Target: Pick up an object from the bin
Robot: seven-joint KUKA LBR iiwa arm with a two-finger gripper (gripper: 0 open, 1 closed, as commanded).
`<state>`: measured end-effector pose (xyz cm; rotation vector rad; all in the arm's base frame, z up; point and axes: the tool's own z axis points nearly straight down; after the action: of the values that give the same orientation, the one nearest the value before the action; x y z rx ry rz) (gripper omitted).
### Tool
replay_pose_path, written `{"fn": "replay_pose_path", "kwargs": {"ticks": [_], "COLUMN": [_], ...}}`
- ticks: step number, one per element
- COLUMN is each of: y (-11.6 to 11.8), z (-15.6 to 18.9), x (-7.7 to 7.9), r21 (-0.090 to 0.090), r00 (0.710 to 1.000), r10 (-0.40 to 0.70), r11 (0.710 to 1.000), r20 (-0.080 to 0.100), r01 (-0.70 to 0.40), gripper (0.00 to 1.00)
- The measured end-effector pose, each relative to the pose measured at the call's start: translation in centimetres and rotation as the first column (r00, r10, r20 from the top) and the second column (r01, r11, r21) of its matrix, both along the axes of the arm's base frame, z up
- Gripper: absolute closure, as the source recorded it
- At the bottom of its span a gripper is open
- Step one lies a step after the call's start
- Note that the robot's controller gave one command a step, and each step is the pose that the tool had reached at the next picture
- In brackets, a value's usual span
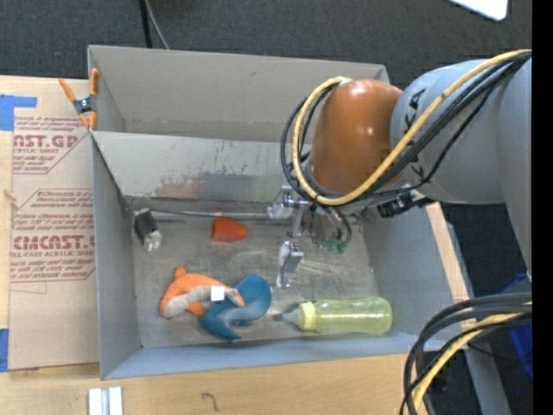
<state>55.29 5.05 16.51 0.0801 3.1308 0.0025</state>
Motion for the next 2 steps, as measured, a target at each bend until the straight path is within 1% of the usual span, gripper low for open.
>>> {"fn": "replay_pose_path", "kwargs": {"ticks": [1,2], "y": [-0.4,-0.9], "z": [-5.4,-8.1], "x": [-1.9,-2.9], "r21": [-0.002,-0.002], "r00": [0.999,0.999], "r10": [-0.048,0.028], "r11": [0.999,1.000], "r20": [-0.008,-0.014], "r01": [0.048,-0.028], "gripper": [0.00,0.00]}}
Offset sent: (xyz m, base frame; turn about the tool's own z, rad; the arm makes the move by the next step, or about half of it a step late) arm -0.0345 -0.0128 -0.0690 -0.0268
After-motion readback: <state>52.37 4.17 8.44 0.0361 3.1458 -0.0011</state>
